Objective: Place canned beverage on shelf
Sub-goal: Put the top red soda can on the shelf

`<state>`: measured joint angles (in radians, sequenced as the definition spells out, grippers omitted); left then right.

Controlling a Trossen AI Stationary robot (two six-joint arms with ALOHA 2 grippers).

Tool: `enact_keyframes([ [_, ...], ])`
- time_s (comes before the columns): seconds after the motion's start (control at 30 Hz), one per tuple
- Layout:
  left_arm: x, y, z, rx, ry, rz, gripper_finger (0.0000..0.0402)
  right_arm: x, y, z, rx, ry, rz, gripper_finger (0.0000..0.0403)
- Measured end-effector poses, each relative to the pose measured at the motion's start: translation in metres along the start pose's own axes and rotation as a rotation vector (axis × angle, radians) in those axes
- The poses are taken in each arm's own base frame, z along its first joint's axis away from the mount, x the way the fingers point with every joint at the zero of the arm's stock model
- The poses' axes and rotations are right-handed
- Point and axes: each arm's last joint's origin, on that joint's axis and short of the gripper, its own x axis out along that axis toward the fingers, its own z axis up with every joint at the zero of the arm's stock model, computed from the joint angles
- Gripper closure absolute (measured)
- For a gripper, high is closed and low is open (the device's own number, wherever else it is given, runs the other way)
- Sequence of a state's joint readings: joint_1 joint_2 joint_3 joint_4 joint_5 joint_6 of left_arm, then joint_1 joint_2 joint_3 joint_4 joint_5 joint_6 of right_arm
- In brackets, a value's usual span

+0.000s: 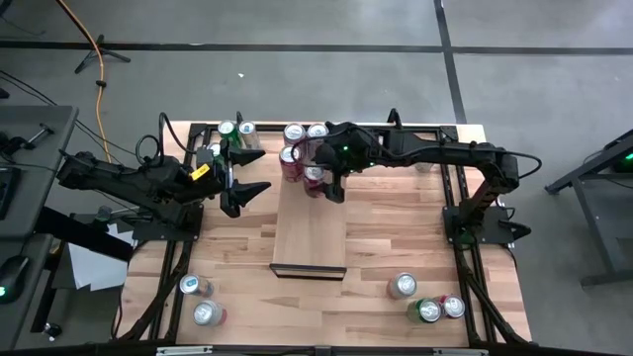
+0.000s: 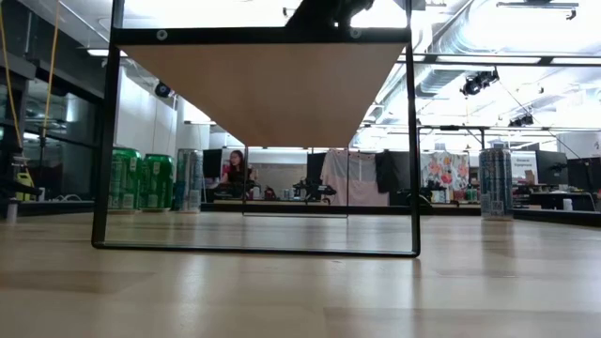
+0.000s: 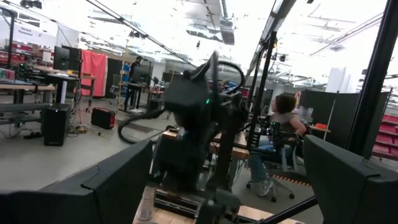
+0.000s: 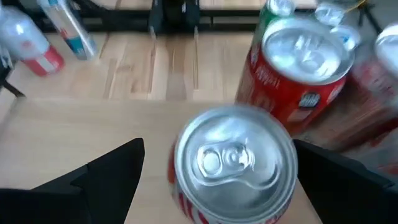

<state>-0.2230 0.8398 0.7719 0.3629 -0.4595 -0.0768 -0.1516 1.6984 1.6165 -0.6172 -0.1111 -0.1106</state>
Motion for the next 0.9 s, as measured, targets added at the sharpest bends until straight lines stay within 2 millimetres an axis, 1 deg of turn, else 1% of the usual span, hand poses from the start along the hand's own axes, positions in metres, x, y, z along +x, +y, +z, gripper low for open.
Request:
enact_keyframes([
  [0.1,0.0000,0.0000,0.0000,0.000,0.000,0.000,0.0054,0.0076,-0.0005,-0.0021,0.002,0.016,-0.003,0.0016],
  [0.27,0.0000,0.0000,0.0000,0.000,0.000,0.000,0.0054,0.0078,-0.0006,-0.0018,0.009,0.012,-0.004,0.0016],
  [0.4,0.0000,-0.0001,0.0000,0.000,0.000,0.000,0.0054,0.0066,-0.0029,-0.0017,0.088,0.010,-0.010,0.0016],
  [0.53,0.0000,0.0000,0.0000,0.001,0.000,0.000,0.0054,0.0069,-0.0010,-0.0016,0.147,0.012,-0.037,0.0019],
  [0.77,0.0000,-0.0001,0.0000,0.001,0.000,0.000,0.0054,0.0076,0.0058,-0.0010,0.141,0.014,-0.060,0.0052],
  [0.9,0.0000,0.0000,0.0000,0.001,0.000,0.000,0.0054,0.0075,0.0057,-0.0010,0.142,0.014,-0.065,0.0085],
])
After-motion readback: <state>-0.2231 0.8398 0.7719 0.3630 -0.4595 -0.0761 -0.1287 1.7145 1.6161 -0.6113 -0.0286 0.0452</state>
